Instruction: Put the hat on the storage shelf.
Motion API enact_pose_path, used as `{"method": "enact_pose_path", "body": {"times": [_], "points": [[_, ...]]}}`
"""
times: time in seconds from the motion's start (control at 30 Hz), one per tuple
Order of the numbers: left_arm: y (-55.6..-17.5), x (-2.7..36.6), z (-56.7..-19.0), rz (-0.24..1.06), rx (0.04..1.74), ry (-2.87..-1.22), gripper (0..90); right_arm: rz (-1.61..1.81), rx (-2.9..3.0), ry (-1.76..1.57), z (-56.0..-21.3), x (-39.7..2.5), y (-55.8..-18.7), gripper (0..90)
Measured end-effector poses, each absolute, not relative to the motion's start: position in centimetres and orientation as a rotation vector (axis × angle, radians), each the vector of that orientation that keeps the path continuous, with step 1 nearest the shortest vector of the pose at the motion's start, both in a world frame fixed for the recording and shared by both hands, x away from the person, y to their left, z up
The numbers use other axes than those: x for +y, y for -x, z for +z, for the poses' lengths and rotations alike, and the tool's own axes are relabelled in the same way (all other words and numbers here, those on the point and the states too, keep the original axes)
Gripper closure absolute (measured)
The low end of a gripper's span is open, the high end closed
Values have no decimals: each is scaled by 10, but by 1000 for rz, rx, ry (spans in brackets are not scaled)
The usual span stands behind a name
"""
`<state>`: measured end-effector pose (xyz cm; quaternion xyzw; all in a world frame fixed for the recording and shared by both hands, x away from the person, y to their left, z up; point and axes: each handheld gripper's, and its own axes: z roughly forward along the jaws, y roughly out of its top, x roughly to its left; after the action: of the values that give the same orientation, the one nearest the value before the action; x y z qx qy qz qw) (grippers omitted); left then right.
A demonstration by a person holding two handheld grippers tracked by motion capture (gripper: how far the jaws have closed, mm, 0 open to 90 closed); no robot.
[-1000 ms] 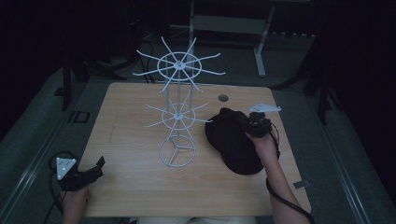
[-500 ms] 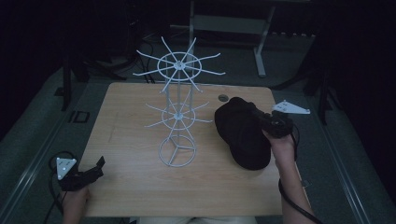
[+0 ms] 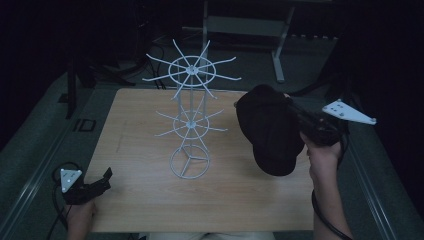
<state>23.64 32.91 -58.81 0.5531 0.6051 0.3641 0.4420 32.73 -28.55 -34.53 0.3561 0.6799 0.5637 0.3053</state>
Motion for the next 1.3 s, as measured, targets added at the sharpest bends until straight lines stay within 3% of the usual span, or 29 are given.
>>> {"method": "enact_pose_path", "body": {"times": [0.7, 1.3], "points": [[-236, 329, -588, 905, 1502, -1372, 15, 1626, 1551, -687, -221, -267, -261, 814], [-236, 329, -588, 901, 1499, -1372, 14, 1737, 1730, -513, -223, -202, -259, 813]]}}
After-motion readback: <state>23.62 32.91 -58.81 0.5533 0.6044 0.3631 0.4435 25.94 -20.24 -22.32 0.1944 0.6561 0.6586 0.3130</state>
